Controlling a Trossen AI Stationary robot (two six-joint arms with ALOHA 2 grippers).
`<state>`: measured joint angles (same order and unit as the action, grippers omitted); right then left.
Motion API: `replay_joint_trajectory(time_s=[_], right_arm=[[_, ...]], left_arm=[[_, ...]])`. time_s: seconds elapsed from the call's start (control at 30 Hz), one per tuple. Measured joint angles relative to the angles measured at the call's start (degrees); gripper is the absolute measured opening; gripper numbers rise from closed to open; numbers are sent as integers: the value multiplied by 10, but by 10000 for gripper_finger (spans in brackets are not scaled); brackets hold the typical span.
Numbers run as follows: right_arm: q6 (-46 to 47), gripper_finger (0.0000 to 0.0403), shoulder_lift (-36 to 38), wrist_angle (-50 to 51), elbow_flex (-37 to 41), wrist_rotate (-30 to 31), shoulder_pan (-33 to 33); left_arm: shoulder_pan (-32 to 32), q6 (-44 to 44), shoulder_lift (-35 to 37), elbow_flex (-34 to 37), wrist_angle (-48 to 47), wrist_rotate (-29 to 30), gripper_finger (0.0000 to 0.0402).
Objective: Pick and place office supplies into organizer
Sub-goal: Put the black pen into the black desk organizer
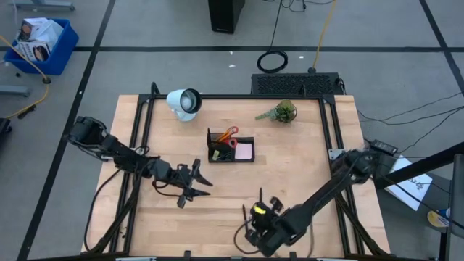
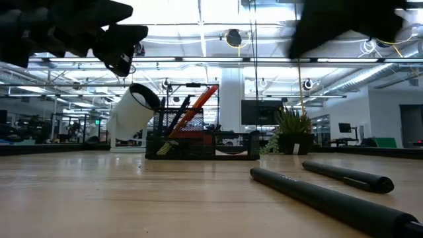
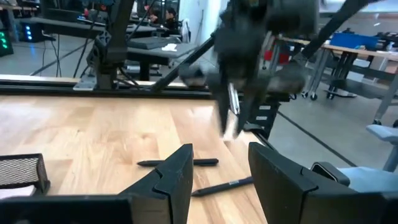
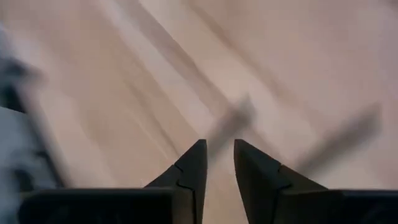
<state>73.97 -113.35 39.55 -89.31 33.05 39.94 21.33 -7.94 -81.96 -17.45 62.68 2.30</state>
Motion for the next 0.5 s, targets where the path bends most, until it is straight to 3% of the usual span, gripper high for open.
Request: replay_joint_trajectory(time_s=[0.07, 0.17, 0.43, 0.5], right_arm=[[74, 66, -37, 76, -15, -59, -5], [111, 61, -73, 114, -17, -119, -17], [123, 59, -82, 128, -19, -102, -22], [116, 60, -81, 131, -19, -122, -22]], left_arm=[[9, -1, 0, 0, 0, 9, 161], [19, 5, 0, 0, 0, 8, 161], [38, 38, 0, 0, -4, 8, 161], [38, 38, 0, 0, -3, 9, 161]])
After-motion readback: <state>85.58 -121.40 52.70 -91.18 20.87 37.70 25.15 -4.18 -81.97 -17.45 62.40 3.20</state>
